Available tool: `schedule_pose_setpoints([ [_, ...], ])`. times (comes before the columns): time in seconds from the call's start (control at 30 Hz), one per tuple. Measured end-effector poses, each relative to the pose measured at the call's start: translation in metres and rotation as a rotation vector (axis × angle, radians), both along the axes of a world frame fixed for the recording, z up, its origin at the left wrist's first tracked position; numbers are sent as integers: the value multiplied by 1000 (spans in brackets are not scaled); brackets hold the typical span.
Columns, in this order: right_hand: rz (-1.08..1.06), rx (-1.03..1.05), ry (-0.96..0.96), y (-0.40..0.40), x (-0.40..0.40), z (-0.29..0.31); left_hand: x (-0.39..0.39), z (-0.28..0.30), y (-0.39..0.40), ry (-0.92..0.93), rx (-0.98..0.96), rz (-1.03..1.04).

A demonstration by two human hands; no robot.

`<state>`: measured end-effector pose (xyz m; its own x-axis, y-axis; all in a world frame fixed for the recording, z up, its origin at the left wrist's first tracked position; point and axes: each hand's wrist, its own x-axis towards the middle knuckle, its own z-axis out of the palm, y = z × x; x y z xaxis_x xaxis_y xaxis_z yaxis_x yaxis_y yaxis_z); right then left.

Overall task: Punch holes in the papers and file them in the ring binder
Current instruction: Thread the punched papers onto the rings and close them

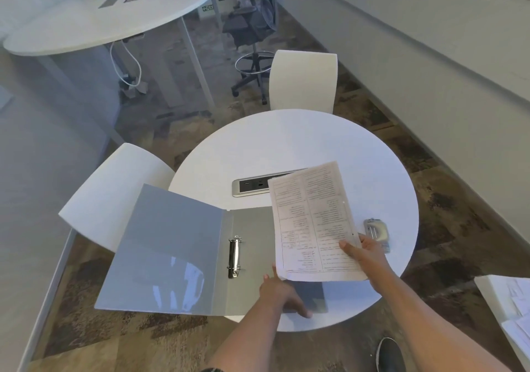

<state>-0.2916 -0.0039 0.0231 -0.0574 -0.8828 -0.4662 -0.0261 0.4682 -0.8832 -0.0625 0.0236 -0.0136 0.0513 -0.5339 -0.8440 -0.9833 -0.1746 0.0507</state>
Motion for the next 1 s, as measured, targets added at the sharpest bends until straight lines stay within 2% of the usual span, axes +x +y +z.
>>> schedule_pose_setpoints([
  [0.13,47,41,47,0,-6,-7,-24,14,1,81,156,18],
  [0.2,68,76,107,1,-12,-12,-34,24,6,150,155,-83],
  [0.27,90,120,160,3,-19,-18,-39,29,14,320,98,-105],
  [0.37,129,155,206,6,-27,-28,-37,26,27,613,50,48],
  [0.47,142,199,242,6,-27,-33,-22,20,32,672,-48,239],
  [0.67,190,252,322,3,-12,-35,26,29,18,586,-412,639],
  [0.8,182,284,354,3,-7,-37,49,34,18,315,-753,470],
  [0.87,179,290,366,3,-6,-36,62,28,19,247,-749,372],
  [1.0,170,288,393,4,-3,-31,83,6,19,202,-590,263],
])
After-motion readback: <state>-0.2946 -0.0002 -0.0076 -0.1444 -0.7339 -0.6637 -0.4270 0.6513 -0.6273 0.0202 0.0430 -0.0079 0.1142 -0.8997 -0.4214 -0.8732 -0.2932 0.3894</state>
